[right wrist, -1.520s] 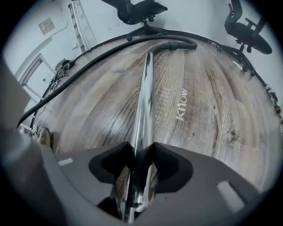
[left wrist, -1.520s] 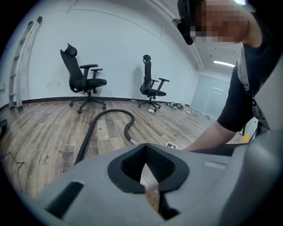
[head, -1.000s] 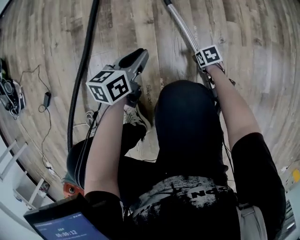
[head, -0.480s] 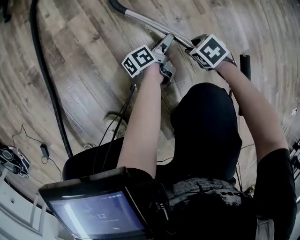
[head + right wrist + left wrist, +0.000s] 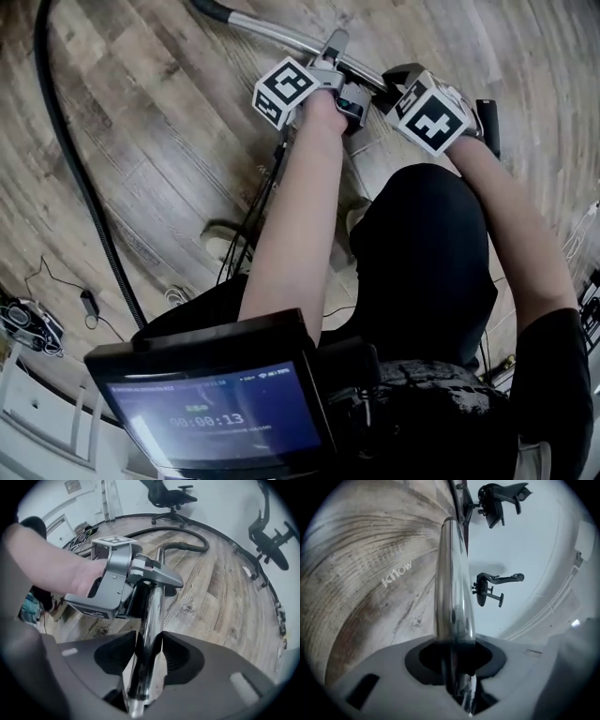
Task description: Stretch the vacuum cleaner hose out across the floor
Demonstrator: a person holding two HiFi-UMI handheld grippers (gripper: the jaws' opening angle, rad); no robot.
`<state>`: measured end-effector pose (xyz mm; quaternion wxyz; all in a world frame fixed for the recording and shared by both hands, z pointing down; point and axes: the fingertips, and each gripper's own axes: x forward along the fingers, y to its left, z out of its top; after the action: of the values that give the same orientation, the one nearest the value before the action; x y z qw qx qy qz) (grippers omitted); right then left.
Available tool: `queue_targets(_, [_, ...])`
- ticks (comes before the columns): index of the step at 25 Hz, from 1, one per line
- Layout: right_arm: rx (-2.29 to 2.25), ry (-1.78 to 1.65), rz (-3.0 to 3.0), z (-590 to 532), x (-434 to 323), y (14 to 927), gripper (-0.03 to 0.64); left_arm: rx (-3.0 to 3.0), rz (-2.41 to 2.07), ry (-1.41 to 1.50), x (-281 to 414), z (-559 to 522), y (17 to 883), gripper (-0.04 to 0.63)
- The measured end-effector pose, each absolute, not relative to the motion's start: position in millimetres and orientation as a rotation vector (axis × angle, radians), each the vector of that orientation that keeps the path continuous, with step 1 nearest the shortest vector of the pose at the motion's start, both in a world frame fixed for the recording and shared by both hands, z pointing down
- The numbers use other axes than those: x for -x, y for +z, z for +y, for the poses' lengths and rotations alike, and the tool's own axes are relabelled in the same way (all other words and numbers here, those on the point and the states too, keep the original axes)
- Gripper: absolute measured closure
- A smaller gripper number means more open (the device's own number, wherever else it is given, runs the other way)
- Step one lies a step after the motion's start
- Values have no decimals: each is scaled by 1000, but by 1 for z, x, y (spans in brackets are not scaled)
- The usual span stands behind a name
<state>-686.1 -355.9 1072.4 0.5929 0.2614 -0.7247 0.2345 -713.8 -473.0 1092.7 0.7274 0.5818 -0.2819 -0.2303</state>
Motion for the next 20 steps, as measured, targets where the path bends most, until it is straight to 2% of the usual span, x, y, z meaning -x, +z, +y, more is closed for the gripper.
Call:
queue_targets(4, [-564,387,-1640,-371,684,1082,385,-1309,-730,-507,725,-481,1080,483])
queue_targets(8, [-551,426,-1653,-370,686,1089,460,-1279,-731,-544,724,-479,1070,480])
queue_targets(12, [-542,520,-1708,-364,690,1087,474,-1353,-686,-509,727,-475,1064,472])
queue_targets(17, [-501,565,-1758,-353,687,1068,472,-1421,-772,-631,779,-518,1049,466])
queue_targets(20, [-492,516,-1734,-351,679,1063,470,-1386,-762,-681,791,-527,1039,490])
